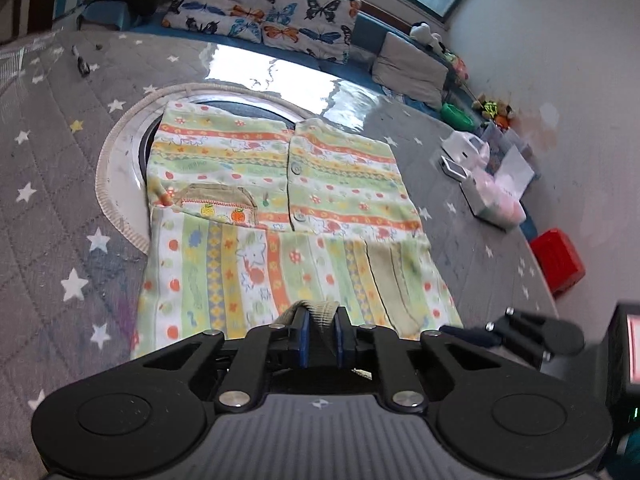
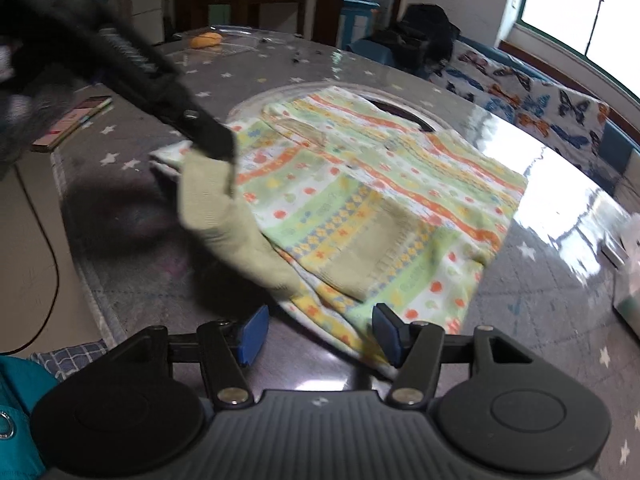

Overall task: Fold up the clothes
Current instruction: 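Grasp the khaki collar with the left gripper and lift it, then lift the collar with the left gripper and fold it over the shirt body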

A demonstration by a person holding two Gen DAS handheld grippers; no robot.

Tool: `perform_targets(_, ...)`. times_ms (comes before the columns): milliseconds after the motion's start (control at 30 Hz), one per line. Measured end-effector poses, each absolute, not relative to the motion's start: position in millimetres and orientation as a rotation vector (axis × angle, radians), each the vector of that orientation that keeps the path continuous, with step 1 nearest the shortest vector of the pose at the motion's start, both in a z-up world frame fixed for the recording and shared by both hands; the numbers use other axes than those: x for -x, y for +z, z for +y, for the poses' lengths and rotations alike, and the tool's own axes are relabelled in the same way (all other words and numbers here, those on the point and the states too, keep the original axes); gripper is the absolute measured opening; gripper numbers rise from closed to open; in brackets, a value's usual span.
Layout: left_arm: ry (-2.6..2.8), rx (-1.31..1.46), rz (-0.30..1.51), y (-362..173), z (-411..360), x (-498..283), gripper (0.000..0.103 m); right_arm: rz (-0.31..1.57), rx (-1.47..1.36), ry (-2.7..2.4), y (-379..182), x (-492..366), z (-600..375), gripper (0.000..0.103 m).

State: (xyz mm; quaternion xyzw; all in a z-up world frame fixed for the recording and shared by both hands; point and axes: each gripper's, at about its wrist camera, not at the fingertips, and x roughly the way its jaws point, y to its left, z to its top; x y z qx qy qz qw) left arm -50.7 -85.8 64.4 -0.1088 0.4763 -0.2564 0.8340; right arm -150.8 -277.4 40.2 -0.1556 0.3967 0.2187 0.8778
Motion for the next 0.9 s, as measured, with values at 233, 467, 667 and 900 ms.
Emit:
perform_targets(233, -0.557, 0.257, 1.033, 58, -81, 44, 0.014, 0.791, 0.327, 0.521, 38, 132, -252, 0.051)
perform_targets(467, -0.584, 0.235, 0.954, 71, -55, 62, 0.025, 0.799, 0.234, 0.544, 46, 118, -254, 0.019)
perform_targets(667, -0.566, -0.004, 0.82, 71, -51, 101, 0.048, 0.795, 0.181, 0.525, 55, 110, -260, 0.015)
perform_targets(900, -0.518, -0.263, 0.732, 46, -67, 115, 0.05, 0.787, 0.148, 0.509, 60, 106, -261, 0.014)
